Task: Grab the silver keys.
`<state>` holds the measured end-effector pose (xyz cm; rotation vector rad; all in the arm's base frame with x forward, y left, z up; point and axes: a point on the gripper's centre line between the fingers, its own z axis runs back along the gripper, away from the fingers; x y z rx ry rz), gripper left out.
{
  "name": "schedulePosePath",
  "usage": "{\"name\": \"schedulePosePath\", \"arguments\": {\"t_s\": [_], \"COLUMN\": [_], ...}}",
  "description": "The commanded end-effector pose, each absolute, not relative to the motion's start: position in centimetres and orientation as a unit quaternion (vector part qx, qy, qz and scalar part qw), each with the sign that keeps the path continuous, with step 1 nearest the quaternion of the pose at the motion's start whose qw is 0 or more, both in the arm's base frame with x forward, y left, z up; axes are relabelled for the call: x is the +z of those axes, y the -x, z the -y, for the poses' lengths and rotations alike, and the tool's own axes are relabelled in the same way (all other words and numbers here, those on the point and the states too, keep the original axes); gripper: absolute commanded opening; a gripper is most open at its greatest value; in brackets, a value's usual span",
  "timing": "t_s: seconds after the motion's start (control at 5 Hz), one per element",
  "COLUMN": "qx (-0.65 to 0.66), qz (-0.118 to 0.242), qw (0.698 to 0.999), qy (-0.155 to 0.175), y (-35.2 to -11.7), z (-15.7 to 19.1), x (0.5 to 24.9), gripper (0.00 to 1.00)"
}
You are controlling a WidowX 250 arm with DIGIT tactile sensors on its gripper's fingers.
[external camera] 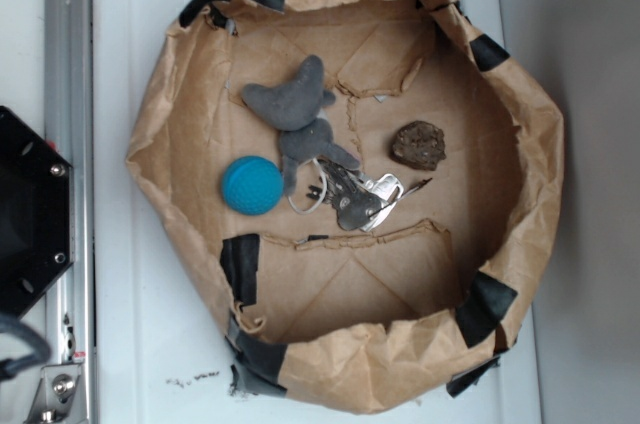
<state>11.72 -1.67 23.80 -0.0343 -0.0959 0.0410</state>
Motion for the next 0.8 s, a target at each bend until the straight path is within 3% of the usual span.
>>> {"name": "schedulePosePath", "arguments": {"t_s": [0.0,0.4,0.6], "qx": [0.020,0.027,0.002], "qz": [0.048,0.097,0.092], "qw": [0.998,0.995,0.996], "qy": [0.017,0.008,0.005], "y": [-11.7,-21.7,-25.1], "z": [1.7,1.5,2.0], "x": [23.8,20.9,19.0], "gripper": [1.00,1.00,1.00]}}
